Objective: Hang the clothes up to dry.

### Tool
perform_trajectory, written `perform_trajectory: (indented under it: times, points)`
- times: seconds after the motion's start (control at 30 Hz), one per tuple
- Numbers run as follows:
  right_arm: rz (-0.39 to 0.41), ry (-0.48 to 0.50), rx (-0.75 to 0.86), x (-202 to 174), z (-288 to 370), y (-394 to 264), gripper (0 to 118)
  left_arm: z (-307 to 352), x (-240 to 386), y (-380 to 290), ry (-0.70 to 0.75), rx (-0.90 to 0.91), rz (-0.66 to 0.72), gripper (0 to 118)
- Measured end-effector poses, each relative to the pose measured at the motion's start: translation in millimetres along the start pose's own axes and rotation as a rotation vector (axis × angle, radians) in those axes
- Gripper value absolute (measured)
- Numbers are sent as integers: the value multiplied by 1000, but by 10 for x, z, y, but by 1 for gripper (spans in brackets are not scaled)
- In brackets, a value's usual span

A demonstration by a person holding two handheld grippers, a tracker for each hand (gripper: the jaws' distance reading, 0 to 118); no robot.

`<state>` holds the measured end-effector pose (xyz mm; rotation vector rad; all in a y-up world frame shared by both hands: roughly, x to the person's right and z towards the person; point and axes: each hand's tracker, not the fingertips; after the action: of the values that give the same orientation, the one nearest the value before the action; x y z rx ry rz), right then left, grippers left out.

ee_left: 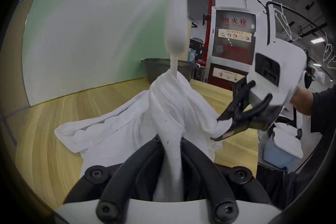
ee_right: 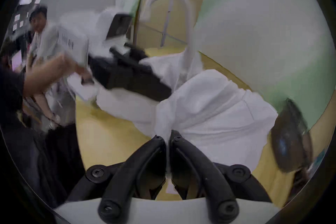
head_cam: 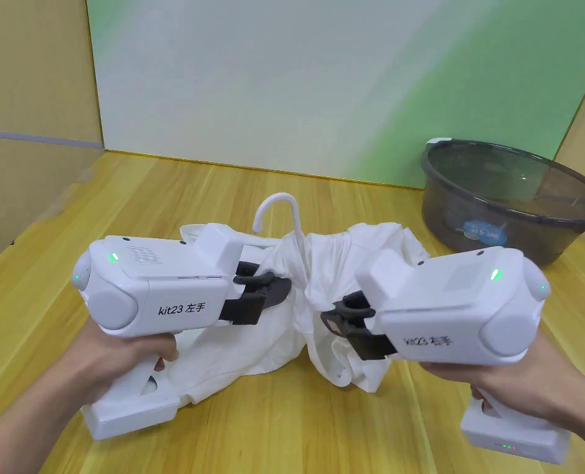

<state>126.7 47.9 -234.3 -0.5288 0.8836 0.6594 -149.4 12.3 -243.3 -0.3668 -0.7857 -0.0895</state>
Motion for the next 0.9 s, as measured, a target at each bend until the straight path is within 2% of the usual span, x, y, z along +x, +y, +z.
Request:
perform_trajectory:
  times: [0.1,0.17,0.33,0.37,0.43,0.5,0.53,0.57,0.63,0.67,0.73,0.8,0.9]
  points:
    - [155,-106,-25,-250,-134,-2,3,-19,93,28,4,-3,-35,2]
    - [212,-132,-65,-313,-223,22,3,-30,125,17,3,0,-44,2]
    - [225,-90,-66,-257,-256,21,5,-52,84,-30,0,-9,-57,2]
    - [215,-68,-62,-220,-238,19,8,-33,93,-34,-5,-8,-57,2]
    - [148,50,-28,-54,-153,-13,49,-17,90,-42,-12,-3,-57,2]
    - [25,158,10,129,-8,-41,51,-12,62,-42,-18,0,-50,2]
    - [-11,155,25,185,41,-41,54,-13,64,-47,-25,-2,-56,2]
    - [-46,147,40,250,103,-32,61,-12,68,-54,-24,-4,-64,2]
    - [-92,169,70,424,243,13,100,-13,77,-67,-38,-8,-80,2]
    - [-89,163,66,493,368,64,111,-14,85,-75,-50,-10,-70,2]
    - [-23,201,133,659,532,162,115,-10,100,-90,-52,-12,-89,2]
    - [115,197,242,778,667,333,115,18,87,-86,-61,-12,-92,2]
    - [155,283,195,1006,472,556,115,40,28,-101,-96,-8,-111,2]
